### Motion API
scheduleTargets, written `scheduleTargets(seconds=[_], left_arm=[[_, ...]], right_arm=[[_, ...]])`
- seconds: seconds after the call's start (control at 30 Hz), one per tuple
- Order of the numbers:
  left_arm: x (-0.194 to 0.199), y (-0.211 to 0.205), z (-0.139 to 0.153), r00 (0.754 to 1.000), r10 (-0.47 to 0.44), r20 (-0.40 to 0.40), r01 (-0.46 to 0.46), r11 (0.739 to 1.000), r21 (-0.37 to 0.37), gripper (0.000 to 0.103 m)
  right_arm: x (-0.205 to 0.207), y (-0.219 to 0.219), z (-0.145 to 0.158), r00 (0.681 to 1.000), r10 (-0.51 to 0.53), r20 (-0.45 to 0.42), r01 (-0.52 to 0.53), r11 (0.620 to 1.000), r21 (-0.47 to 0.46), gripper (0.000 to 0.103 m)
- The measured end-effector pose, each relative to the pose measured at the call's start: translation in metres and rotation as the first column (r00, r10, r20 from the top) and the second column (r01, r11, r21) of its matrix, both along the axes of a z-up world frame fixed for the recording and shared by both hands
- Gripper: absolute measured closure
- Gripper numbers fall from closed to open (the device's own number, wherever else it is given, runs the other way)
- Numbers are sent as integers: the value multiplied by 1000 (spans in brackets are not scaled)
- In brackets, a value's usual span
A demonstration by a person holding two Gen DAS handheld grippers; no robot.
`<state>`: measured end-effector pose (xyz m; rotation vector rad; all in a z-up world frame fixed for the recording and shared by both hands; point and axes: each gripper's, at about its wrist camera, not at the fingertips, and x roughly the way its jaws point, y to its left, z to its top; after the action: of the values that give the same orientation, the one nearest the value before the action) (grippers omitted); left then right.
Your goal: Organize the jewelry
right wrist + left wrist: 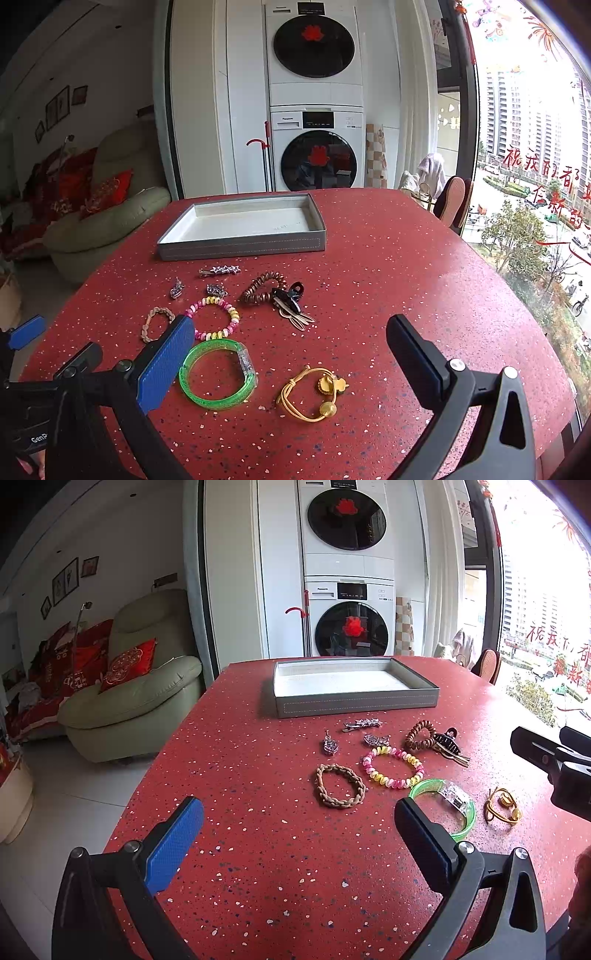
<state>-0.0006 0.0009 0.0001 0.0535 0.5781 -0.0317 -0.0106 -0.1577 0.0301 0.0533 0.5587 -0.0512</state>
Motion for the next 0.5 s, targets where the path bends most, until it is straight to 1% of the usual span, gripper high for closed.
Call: scheduleTargets(seconds=[0.5], left_arm=[[1,0,-1,1000,1,0,-1,1000,1,0]], right_arm=[[0,0,0,1000,4,0,-4,1000,8,0]])
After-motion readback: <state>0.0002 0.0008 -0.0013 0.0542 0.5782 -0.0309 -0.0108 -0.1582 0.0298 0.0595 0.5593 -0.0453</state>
